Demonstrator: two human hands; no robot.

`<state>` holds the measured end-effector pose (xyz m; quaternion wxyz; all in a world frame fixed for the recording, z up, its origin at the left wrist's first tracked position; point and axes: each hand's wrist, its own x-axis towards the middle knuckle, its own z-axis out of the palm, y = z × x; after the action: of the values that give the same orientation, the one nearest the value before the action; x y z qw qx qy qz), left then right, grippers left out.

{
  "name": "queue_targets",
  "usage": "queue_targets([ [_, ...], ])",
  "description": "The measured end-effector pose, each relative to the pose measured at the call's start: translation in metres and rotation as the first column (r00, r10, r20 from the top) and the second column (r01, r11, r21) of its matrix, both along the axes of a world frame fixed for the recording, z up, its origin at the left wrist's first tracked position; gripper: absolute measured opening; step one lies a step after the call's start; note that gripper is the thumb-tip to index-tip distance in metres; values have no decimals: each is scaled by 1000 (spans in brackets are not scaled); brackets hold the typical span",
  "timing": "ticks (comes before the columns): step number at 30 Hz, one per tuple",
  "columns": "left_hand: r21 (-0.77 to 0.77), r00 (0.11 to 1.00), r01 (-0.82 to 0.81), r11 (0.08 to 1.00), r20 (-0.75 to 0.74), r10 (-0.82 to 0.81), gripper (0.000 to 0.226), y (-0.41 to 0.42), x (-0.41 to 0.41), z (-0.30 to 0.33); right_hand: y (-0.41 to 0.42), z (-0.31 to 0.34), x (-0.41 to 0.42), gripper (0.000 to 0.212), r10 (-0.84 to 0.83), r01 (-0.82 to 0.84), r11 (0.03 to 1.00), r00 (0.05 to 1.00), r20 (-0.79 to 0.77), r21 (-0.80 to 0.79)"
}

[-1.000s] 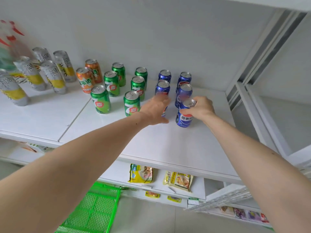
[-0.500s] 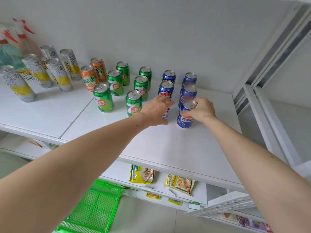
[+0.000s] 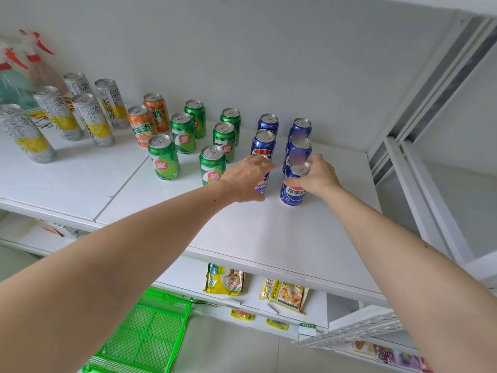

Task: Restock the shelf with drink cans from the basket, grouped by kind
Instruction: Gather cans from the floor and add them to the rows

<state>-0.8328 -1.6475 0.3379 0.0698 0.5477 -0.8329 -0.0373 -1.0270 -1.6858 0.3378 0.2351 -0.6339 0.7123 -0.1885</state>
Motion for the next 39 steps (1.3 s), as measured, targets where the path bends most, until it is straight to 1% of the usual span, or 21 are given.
queue_targets([
  [2,-22,1000,-10,1000,0,10,83,0,3,-1,2,5,3,97,-15,14,999,1000,-10,-42],
  [4,-41,1000,-27,999,-16,27,81,0,6,0,4,11,8,94,-25,23,993,999,-21,-117],
  [8,-64,997,-65,996,-57,61,74,3,18,5,7,23,22,63,-41,35,957,999,-15,-288],
  [11,-84,996,-71,994,-69,65,70,9,31,11,11,29,36,48,-40,34,921,999,-8,-389],
  [14,-110,995,-74,991,-69,67,63,19,50,18,20,32,56,34,18,-5,883,1000,23,-469],
  [18,-137,990,-123,983,-87,112,58,36,86,24,35,39,90,24,121,-93,820,993,12,-564],
  [21,-156,980,-178,972,-117,160,57,56,119,29,46,44,125,23,182,-147,792,983,0,-592],
  [27,-172,956,-289,942,-112,272,53,122,213,30,84,44,224,20,316,-256,755,949,-8,-604],
  [31,-148,925,-379,914,-96,368,50,183,292,26,127,35,309,19,426,-349,715,904,-18,-606],
  [34,-128,896,-443,887,-95,433,46,237,354,21,168,24,376,20,511,-434,692,859,-33,-577],
  [39,-105,846,-533,840,-81,527,38,319,435,11,229,0,467,21,599,-503,678,800,8,-537],
])
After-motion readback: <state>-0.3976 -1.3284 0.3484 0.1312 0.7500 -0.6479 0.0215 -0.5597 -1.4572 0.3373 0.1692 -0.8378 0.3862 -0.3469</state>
